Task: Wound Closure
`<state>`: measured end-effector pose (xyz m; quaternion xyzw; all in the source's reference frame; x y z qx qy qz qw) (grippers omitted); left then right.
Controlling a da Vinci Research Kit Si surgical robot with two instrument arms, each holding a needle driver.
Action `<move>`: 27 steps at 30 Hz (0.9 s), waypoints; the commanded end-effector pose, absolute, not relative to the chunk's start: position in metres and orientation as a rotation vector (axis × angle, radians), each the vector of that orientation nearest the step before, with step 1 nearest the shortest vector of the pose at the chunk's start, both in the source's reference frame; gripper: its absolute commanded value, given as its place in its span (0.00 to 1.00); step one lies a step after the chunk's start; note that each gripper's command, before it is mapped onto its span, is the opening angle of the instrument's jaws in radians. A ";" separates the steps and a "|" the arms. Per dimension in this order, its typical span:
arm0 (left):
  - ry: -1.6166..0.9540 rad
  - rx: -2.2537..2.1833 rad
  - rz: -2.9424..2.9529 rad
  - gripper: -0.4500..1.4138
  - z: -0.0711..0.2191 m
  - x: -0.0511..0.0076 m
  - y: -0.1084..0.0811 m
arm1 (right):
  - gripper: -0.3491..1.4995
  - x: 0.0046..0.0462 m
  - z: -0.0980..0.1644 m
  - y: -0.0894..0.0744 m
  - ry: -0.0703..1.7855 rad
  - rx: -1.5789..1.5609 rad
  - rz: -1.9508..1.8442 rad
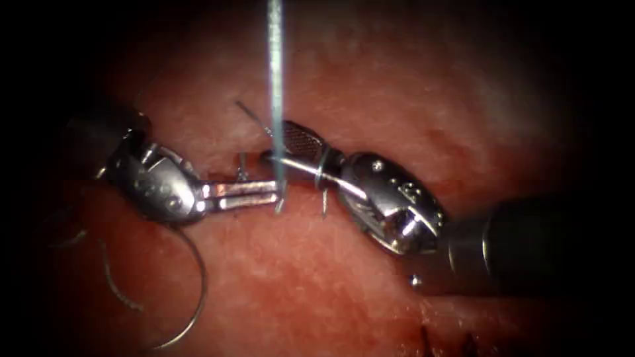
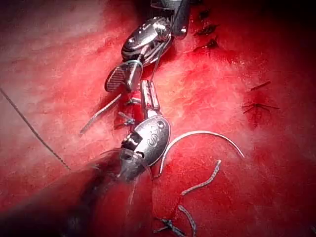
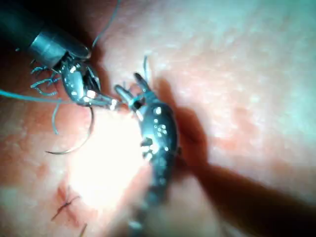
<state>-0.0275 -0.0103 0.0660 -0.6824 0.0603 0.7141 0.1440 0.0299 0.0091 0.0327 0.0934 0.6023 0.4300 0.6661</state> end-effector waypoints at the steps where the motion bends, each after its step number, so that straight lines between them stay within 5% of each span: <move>1: 0.171 -1.948 2.067 0.00 0.066 -0.0278 -0.011 | 0.36 0.0308 0.033 0.009 1.316 0.197 0.952; 27: 0.097 -1.863 2.099 0.00 0.067 -0.0276 -0.010 | 0.30 0.0368 0.035 0.010 0.783 0.114 0.869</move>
